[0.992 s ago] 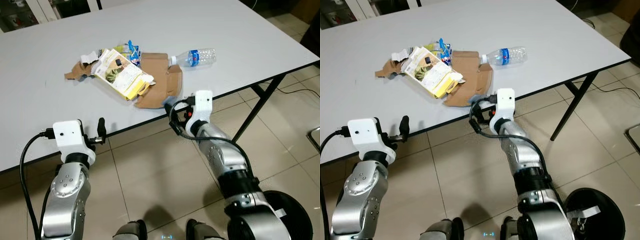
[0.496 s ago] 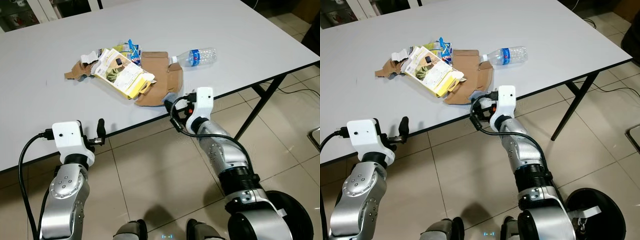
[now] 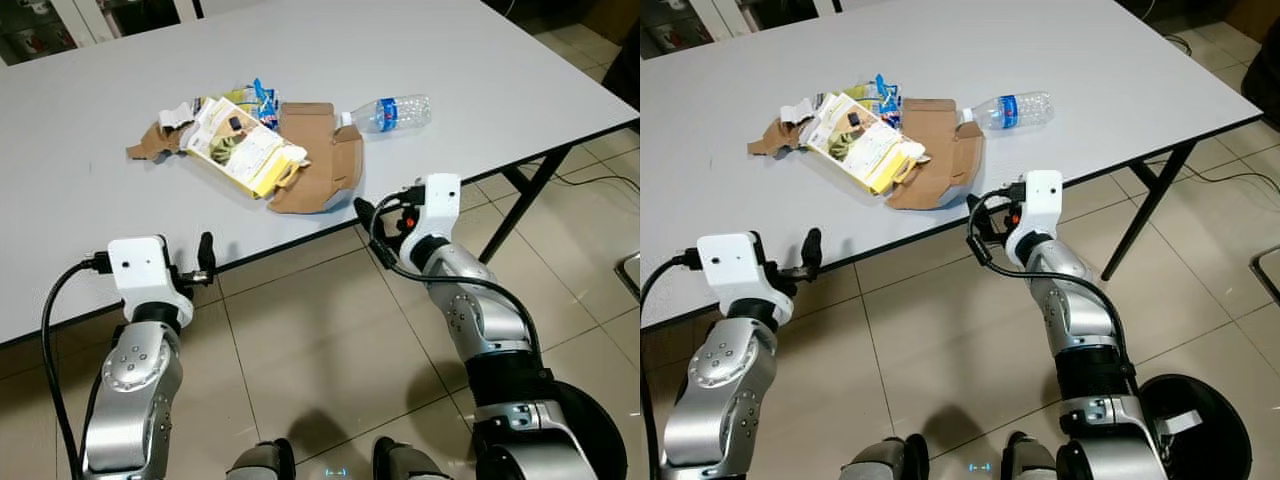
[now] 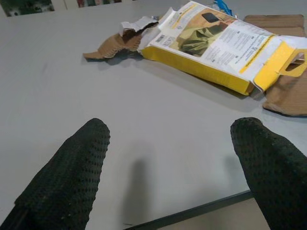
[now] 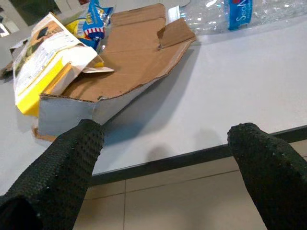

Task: Picking trash to rubbish bin

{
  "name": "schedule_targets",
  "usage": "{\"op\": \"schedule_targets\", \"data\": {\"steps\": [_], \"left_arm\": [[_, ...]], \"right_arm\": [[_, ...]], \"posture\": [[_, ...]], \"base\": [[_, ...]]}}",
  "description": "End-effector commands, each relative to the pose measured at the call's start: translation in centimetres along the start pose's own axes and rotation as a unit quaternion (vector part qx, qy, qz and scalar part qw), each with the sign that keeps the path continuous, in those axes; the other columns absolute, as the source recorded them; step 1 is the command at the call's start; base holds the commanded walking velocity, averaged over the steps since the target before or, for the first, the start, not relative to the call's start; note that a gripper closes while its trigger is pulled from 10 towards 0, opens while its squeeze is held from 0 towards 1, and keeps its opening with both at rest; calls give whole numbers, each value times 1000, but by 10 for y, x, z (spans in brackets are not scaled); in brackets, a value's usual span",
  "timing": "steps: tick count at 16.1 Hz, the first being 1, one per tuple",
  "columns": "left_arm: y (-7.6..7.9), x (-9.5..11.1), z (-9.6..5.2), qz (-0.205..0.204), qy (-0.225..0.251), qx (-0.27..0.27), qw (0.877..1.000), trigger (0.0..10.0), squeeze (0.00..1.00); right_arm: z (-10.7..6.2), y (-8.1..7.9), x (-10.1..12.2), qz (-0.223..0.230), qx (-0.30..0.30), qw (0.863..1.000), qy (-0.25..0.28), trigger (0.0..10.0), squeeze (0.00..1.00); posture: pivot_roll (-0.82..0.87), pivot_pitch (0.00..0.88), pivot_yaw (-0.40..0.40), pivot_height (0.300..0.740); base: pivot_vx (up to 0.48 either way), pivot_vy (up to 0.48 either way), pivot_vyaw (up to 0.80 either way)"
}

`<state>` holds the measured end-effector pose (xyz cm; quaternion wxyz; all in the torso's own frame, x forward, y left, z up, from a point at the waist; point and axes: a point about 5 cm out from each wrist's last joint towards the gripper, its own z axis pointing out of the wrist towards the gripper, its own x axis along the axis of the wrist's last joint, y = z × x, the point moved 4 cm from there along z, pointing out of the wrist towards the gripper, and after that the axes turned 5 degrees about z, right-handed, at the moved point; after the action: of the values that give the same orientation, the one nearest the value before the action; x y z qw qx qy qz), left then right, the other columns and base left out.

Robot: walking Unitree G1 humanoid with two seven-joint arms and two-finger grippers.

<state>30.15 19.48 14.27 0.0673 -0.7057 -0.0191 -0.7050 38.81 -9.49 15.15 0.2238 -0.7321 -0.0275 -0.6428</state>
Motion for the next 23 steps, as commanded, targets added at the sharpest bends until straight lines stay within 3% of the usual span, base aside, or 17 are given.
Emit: {"op": "schedule_targets", "data": {"steps": [1,6,9,12,18,23], "left_arm": [[-1,-3,0,-1,-7,-1,1000,10000,0],[0,-4,-3,-7,-12,-13,1000,10000,0],[18,-11,-11,-37,-35,-79,996,10000,0],[23,-19,-22,-34,-56,-119,991,10000,0],[22,-13,-33,-16,-61,-162,985,10000,0],[32,-7,-45,3,-60,-213,975,10000,0]], "right_arm": [[1,-7,6,11,11,1000,8,10000,0],[6,-20,12,18,31,999,12,10000,0],[6,-24,15,18,39,999,14,10000,0],[6,-26,18,19,44,999,15,10000,0],[-2,-25,25,18,46,999,17,10000,0],[-2,-29,30,20,41,999,16,10000,0]], "posture": [[-1,195,87,740],[12,201,81,740],[15,206,78,740],[18,208,78,740],[22,207,73,740],[25,207,71,740]], "base": [[0,0,0],[0,0,0],[0,0,0],[0,0,0],[0,0,0],[0,0,0]]}}
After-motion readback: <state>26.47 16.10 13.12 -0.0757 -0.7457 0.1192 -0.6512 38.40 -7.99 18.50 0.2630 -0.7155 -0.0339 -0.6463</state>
